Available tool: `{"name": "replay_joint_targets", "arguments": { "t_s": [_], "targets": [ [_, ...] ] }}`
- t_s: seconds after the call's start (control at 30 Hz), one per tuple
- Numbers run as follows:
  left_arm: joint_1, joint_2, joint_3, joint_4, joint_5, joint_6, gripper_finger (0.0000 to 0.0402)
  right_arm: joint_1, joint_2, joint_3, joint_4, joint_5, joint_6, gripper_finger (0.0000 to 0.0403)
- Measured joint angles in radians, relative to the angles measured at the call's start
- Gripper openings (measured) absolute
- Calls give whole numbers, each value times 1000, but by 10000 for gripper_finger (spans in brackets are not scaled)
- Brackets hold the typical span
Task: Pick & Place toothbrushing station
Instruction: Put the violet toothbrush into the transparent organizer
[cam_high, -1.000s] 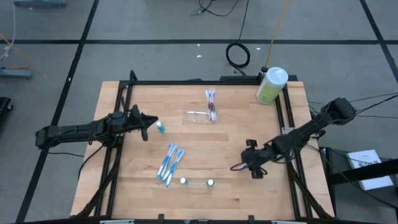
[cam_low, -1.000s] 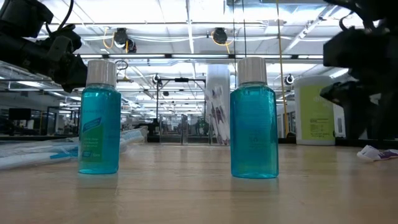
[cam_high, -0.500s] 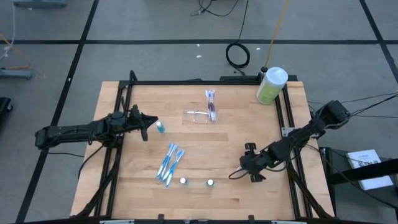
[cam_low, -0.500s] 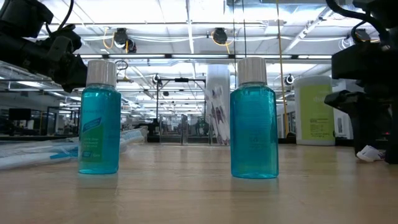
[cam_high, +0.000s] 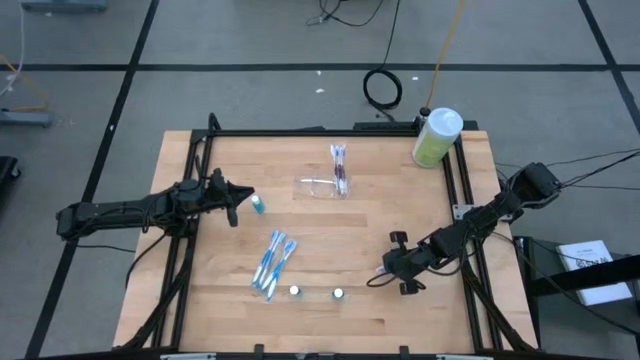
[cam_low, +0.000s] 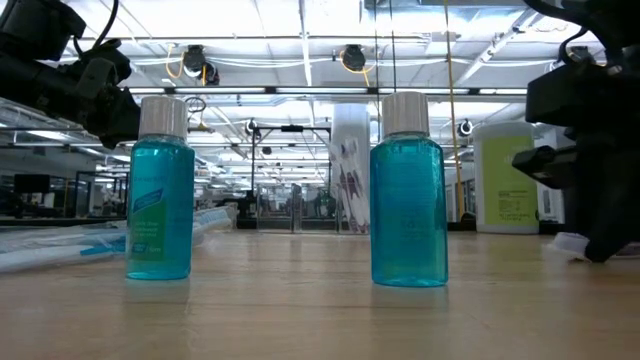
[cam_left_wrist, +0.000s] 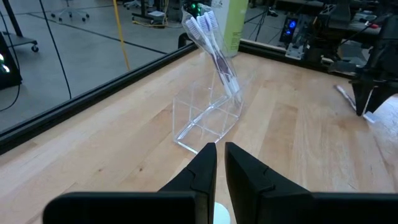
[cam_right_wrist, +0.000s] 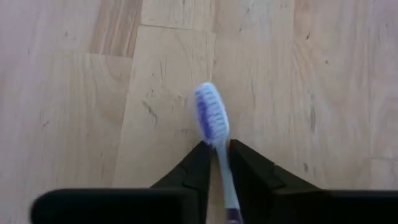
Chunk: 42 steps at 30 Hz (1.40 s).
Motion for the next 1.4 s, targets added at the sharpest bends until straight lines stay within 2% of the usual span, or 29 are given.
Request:
{"name": "replay_joint_targets", "arguments": {
  "t_s": [0.13,0.5,0.63,0.93,1.03,1.1,1.27,1.4],
  "targets": [
    [0,0,0,0,0,0,37,0,1,0,1,3,0,9],
    [0,0,0,0,0,0,37,-36,-31,-4,40,52,55,5],
    [0,0,0,0,0,0,37,-64,-79,-5,74,124,33,3],
    [0,0,0,0,0,0,37,-149,-160,-4,185,157,-34,1],
    [0,0,0,-1,0,0,37,-184,-162,-4,258,210,-88,1],
    [0,0,0,-1,0,0,37,-212,-162,-8,323,209,-126,1],
    [0,0,0,-1,0,0,37,-305,-162,-70,560,204,-207,1],
    [0,0,0,0,0,0,37,-394,-162,-141,817,199,-263,0]
  ]
}}
